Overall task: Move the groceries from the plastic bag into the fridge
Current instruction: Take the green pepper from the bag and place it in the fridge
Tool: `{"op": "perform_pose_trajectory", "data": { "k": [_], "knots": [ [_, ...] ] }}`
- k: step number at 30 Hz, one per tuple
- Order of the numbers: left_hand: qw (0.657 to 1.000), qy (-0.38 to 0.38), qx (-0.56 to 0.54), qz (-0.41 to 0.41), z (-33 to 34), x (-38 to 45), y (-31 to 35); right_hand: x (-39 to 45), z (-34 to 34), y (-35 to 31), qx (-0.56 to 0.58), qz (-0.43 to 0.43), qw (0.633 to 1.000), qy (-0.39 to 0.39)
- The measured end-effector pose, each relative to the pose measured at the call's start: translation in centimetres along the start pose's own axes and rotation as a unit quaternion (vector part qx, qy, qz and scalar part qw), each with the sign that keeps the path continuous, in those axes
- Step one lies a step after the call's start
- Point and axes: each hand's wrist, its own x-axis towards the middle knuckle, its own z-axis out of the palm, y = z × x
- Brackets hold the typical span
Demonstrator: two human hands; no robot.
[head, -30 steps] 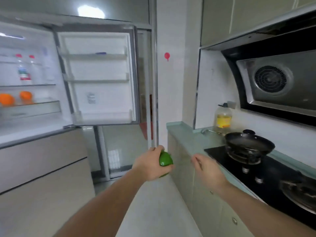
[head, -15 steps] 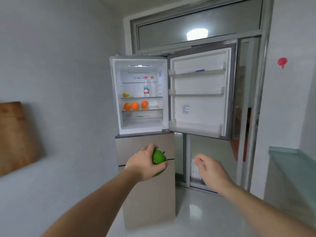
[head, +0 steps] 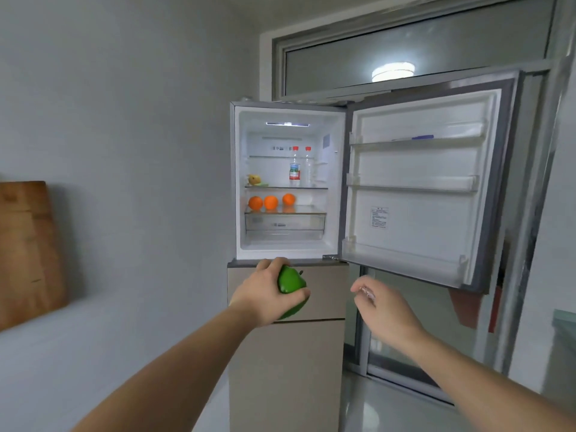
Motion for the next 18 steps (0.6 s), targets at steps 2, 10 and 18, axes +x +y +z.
{"op": "perform_pose_trajectory", "data": {
  "k": [2,10,18],
  "knots": [
    [1.000,-0.008,-0.007,0.011,1.1,2.5,-0.9,2.2,0.7,0.7,0.005,0.008,1.000,0.011],
    [0.998,-0.045,-0.022,0.038,6.3,12.4,-1.6,10.2,1.7,5.6,-0.021,0.026,0.999,-0.005],
    [0.998,-0.040,0.017,0.052,12.9,23.5,0.5,21.2,0.9,15.0,-0.009,0.017,0.999,-0.041]
  ]
}}
